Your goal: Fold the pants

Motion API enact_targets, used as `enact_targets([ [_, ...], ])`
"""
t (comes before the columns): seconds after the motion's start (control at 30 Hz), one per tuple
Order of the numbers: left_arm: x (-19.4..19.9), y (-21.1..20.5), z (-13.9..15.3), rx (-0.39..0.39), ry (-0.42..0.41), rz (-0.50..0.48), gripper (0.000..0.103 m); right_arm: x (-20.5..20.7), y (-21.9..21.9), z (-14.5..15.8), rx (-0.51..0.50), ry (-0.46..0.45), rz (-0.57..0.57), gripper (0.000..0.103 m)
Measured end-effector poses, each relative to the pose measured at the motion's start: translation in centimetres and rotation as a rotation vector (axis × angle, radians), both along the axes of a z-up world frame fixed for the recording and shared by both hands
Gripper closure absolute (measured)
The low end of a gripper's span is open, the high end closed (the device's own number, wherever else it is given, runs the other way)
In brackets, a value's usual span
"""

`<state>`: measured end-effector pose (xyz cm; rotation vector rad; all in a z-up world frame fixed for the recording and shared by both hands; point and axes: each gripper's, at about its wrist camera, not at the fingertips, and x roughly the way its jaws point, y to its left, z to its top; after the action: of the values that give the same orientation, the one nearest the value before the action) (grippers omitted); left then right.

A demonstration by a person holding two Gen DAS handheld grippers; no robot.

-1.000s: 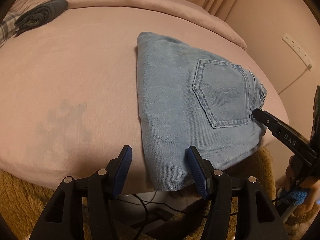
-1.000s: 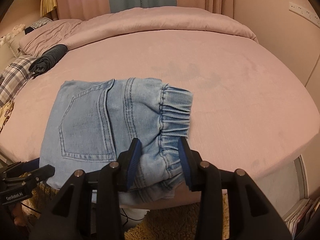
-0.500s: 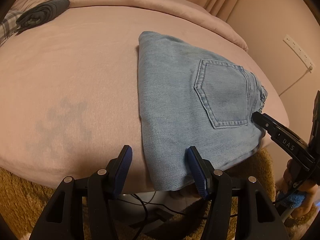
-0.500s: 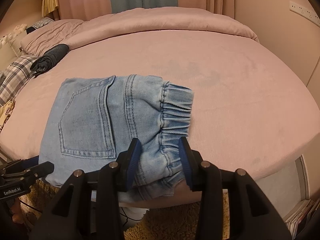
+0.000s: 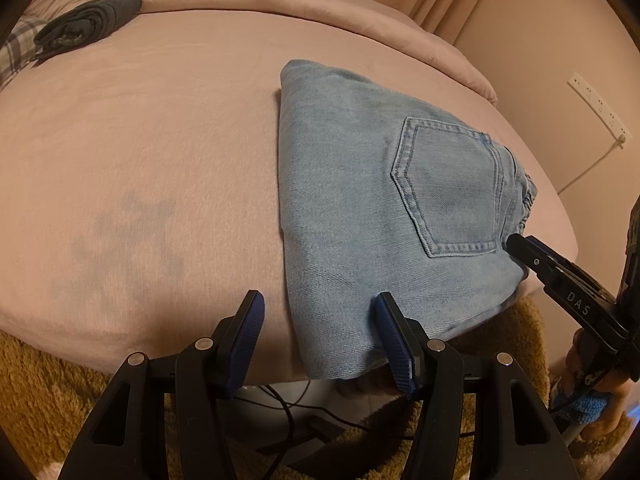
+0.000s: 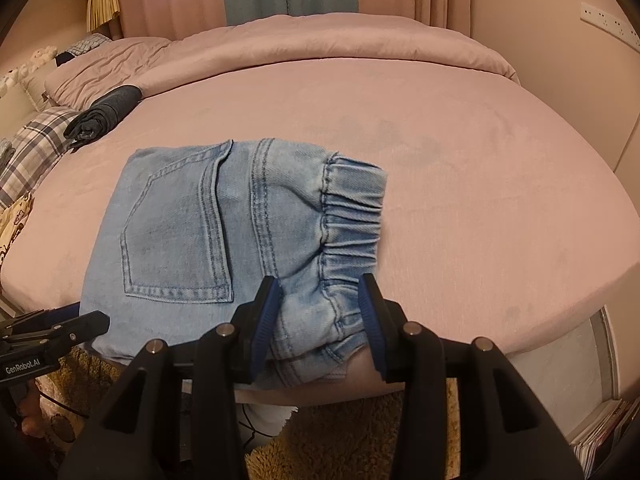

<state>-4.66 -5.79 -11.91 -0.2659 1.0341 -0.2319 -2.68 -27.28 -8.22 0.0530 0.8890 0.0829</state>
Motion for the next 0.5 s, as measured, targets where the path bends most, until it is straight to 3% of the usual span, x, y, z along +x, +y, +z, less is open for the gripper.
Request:
enact_targets([
  [0.5,-0.50,0.28,-0.13,-0.005,0.009,-0.001,0.043,-0.23,0.22,-0.02,-0.009,0.007,-0.003,0.062],
])
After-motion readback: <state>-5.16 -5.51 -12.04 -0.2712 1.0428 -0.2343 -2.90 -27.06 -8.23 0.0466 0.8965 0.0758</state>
